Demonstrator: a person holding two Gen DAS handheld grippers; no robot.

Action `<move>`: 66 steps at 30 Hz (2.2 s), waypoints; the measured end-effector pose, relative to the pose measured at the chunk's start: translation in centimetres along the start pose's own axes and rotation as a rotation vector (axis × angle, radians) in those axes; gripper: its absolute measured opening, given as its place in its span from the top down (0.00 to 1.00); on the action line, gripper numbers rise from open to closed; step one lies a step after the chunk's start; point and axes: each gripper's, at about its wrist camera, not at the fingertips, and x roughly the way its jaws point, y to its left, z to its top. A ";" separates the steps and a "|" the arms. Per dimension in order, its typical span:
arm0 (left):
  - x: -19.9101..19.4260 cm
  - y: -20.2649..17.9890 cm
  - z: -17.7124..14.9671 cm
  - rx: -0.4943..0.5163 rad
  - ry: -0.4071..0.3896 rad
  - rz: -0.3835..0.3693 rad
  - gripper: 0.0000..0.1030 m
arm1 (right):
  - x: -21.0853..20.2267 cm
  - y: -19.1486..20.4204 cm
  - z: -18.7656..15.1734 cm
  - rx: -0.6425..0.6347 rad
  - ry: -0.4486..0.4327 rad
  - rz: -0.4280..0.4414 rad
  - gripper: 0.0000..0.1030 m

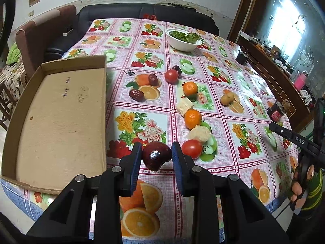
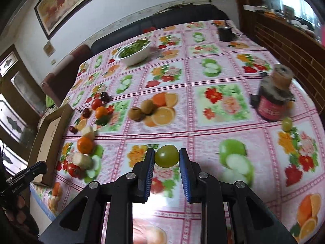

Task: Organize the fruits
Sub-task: 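Carry the plum into the tray and open the left tool while the right tool drops the grape there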

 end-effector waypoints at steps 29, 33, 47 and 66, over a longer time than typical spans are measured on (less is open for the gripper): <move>-2.8 15.0 -0.7 -0.249 -0.052 0.230 0.73 | 6.8 30.5 -2.5 -0.450 0.202 0.498 0.76; -2.0 16.1 -0.8 -0.263 -0.033 0.248 0.73 | 8.5 32.8 -3.4 -0.484 0.243 0.498 0.76; 0.6 17.8 -1.5 -0.290 0.054 0.287 0.72 | 13.0 36.5 -6.1 -0.605 0.338 0.435 0.74; -1.9 16.6 -0.9 -0.310 0.006 0.276 0.57 | 10.3 33.6 -4.5 -0.532 0.301 0.483 0.62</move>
